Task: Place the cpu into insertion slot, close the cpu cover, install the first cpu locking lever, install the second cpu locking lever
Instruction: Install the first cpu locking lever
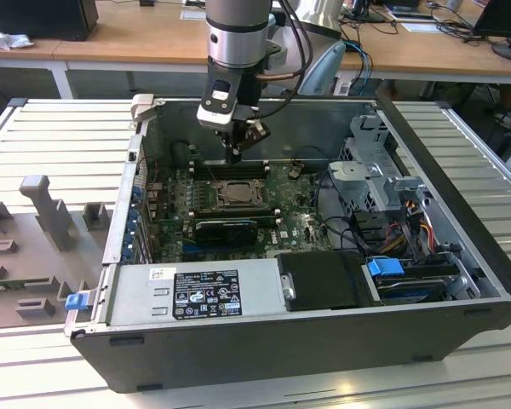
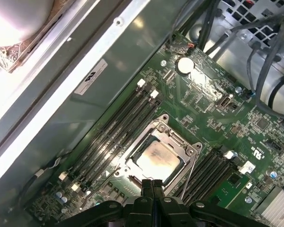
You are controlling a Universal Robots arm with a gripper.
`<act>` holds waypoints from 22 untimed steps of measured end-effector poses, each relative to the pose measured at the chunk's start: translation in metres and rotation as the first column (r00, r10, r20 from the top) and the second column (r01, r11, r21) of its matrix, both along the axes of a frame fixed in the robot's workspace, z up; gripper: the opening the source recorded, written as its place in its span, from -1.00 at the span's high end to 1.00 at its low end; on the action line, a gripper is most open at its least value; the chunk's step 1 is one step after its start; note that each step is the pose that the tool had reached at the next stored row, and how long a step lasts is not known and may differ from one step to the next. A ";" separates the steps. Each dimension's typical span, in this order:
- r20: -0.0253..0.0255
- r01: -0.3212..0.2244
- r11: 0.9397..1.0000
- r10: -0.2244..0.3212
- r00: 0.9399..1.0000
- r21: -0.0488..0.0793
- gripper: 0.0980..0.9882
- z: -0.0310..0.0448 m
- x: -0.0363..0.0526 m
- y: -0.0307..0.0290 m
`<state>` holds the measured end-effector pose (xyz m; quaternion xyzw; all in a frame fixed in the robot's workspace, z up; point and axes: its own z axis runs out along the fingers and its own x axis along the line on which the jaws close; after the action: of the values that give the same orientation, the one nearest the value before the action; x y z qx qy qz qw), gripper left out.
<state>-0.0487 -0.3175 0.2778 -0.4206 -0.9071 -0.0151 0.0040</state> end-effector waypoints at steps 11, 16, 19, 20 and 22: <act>0.000 -0.081 0.997 0.081 0.997 0.000 0.98 0.0000 0.0000 0.0000; 0.000 -0.134 0.991 0.134 0.991 0.000 0.98 0.0000 0.0000 0.0000; 0.000 -0.158 0.987 0.158 0.987 0.000 0.98 0.0000 0.0000 0.0000; 0.000 -0.163 0.987 0.163 0.987 0.000 0.98 0.0000 0.0000 0.0000; 0.000 -0.179 0.984 0.179 0.984 0.000 0.98 0.0000 0.0000 0.0000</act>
<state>-0.0487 -0.3174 0.2778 -0.3374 -0.9412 -0.0147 0.0053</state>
